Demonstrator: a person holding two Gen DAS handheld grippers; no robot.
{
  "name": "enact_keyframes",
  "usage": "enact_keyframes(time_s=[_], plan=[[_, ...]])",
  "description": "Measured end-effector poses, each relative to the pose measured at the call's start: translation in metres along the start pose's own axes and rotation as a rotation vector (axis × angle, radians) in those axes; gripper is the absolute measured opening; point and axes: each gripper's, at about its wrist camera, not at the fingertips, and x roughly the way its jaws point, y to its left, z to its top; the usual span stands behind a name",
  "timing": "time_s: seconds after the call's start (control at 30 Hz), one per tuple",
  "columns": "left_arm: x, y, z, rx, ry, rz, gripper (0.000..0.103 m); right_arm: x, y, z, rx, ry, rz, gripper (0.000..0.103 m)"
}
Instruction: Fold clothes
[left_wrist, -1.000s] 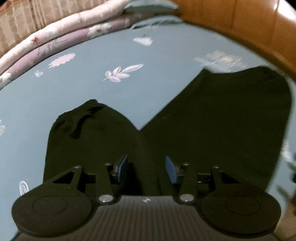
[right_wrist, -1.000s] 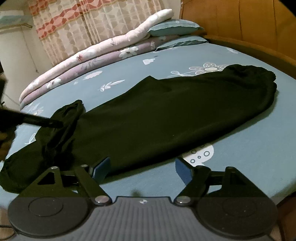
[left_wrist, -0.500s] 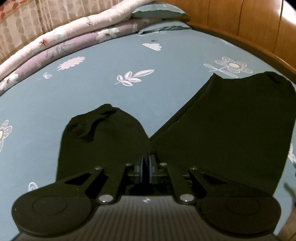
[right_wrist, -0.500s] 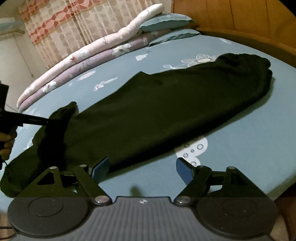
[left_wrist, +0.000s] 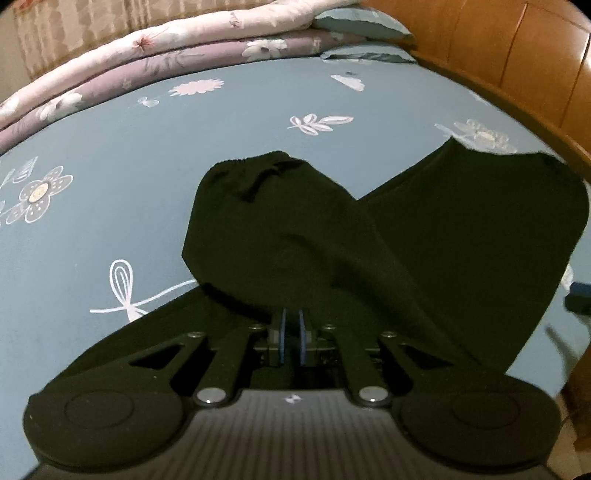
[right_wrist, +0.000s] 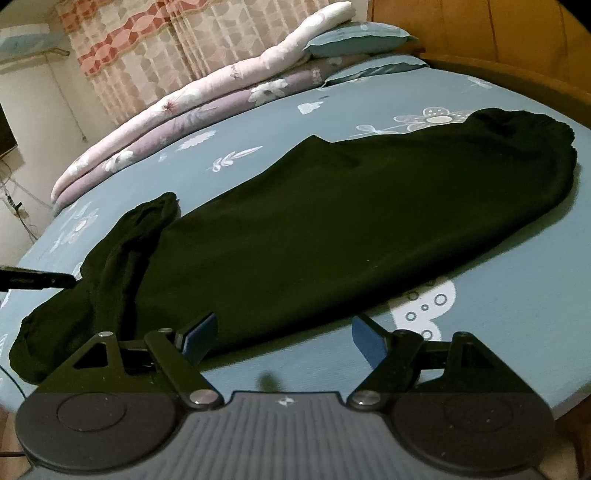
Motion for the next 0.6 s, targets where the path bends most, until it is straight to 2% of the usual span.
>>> enact_keyframes(time_s=[0.07,0.2,0.4,0.53,0.6], plan=[[-0.001,-0.003,0.004,0.006,-0.004,-0.018,0.011,0.001,0.003,-0.001,-0.002,0.002,0.002,0.084],[0.006,-0.018,0.02,0.031,0.006,-0.063,0.036,0.002,0.007,-0.002,-0.005,0.011,0.009,0.084],[0.017,-0.048,0.035,0.081,0.004,-0.128,0.038,-0.001,0.008,-0.002,-0.005,-0.011,0.017,0.084],[0.022,-0.069,0.033,0.126,-0.01,-0.203,0.041,0.003,0.012,0.004,-0.017,-0.028,0.023,0.084],[0.029,-0.078,0.03,0.152,-0.008,-0.205,0.041,0.007,0.014,0.007,-0.019,-0.028,0.032,0.084]])
